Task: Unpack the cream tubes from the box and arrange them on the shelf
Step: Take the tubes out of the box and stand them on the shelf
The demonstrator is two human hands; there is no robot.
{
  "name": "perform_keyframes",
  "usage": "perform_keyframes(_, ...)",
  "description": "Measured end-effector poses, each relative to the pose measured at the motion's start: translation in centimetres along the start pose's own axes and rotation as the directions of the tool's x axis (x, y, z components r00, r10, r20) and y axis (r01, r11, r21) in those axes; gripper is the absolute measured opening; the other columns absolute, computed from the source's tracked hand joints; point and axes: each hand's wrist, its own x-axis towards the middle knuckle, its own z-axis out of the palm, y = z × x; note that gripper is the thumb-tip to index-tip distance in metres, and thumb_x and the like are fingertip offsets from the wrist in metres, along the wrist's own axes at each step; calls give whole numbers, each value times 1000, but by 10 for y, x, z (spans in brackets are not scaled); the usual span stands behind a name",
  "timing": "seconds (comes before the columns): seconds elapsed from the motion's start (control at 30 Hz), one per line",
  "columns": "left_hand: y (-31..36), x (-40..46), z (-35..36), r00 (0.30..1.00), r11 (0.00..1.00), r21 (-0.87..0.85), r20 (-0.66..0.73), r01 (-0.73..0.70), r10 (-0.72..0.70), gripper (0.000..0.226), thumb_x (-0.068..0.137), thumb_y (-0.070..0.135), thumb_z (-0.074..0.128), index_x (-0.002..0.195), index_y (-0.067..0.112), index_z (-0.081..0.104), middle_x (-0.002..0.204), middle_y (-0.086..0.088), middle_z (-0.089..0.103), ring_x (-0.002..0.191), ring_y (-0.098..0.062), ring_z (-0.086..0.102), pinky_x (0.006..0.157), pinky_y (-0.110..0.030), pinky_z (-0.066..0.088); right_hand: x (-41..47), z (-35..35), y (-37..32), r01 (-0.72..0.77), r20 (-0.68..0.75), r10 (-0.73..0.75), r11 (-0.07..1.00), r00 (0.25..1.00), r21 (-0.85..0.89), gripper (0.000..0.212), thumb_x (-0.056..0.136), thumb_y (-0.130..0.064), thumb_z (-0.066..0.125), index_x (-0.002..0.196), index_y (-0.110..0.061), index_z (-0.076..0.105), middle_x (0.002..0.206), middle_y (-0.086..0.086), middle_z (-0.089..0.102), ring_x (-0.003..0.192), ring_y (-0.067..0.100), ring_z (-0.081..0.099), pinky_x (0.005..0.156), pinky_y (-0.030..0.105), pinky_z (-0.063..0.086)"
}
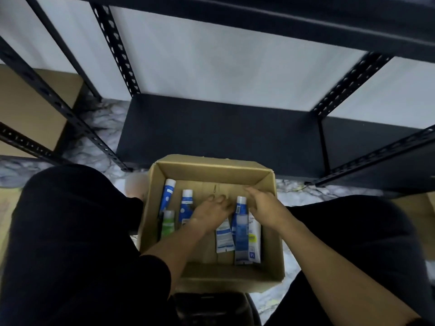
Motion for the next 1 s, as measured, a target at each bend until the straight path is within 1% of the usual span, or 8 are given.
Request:
perform_keyframes(0.07, 4, 5, 8, 998, 997, 56, 20, -60, 59, 59, 95, 7, 51, 150, 16, 33, 157, -9, 28, 143, -28, 24, 116, -47, 24, 1, 2, 3, 10, -5, -10, 1000, 1000, -8, 69, 92, -9, 56, 152, -33, 31, 120, 6, 64, 95, 24, 64, 79, 40, 56)
perform_keyframes(0.17, 9, 7, 17, 994, 983, 156, 61, -100, 91, 60, 92, 6, 55, 149, 14, 36, 158, -12, 25, 144, -31, 23, 116, -49, 23, 4, 4, 8, 32, 13, -31, 999, 999, -11, 67, 93, -7, 54, 150, -34, 33, 117, 7, 64, 89, 22, 63, 74, 37, 55)
perform_keyframes(0.23, 15, 4, 20, 994, 978, 198, 105, -59, 39, 56, 94, 10, 53, 147, 13, 37, 153, -15, 32, 140, -33, 27, 111, -49, 29, 6, 2, 11, 37, 34, -37, 999, 999, 10, 64, 94, -7, 55, 149, -33, 36, 119, 8, 64, 92, 22, 63, 75, 33, 52)
perform_keyframes(0.37, 15, -11, 19, 960, 970, 228, 241, 87, -142, 52, 93, 16, 56, 142, 14, 39, 140, -15, 42, 128, -32, 38, 102, -46, 38, 12, -8, 12, 57, 29, -56, 998, 998, -15, 61, 93, -8, 56, 149, -27, 40, 136, 10, 58, 117, 27, 59, 94, 38, 51)
perform_keyframes(0.47, 8, -13, 24, 946, 961, 241, 257, 137, -199, 51, 92, 17, 58, 140, 13, 41, 138, -14, 45, 125, -31, 41, 103, -45, 38, 12, -2, 10, 81, 61, -77, 993, 995, -82, 59, 94, -5, 54, 148, -26, 41, 138, 9, 56, 116, 27, 59, 91, 39, 52)
perform_keyframes(0.6, 3, -17, 22, 931, 965, 191, 283, 182, -232, 42, 94, 18, 56, 136, 12, 47, 135, -13, 51, 124, -29, 45, 102, -43, 40, 13, 4, 7, 133, 97, -113, 964, 989, -229, 61, 88, 4, 53, 142, -23, 46, 132, 10, 57, 109, 30, 61, 85, 43, 55)
perform_keyframes(0.77, -11, -26, 9, 899, 935, 68, 259, 349, -354, 37, 94, 21, 57, 130, 13, 50, 128, -11, 57, 118, -26, 54, 92, -38, 46, 14, 10, 4, 205, 166, -150, 898, 975, -389, 58, 86, 4, 54, 137, -24, 50, 123, 7, 60, 103, 28, 61, 79, 43, 56)
perform_keyframes(1.0, -20, -37, -4, 866, 869, -93, 184, 486, -465, 38, 92, 28, 60, 127, 16, 50, 121, -9, 60, 106, -26, 62, 74, -34, 48, 14, 11, -2, 316, 336, -136, 759, 932, -570, 57, 90, -2, 55, 142, -22, 44, 133, 7, 50, 116, 27, 52, 73, 37, 46)
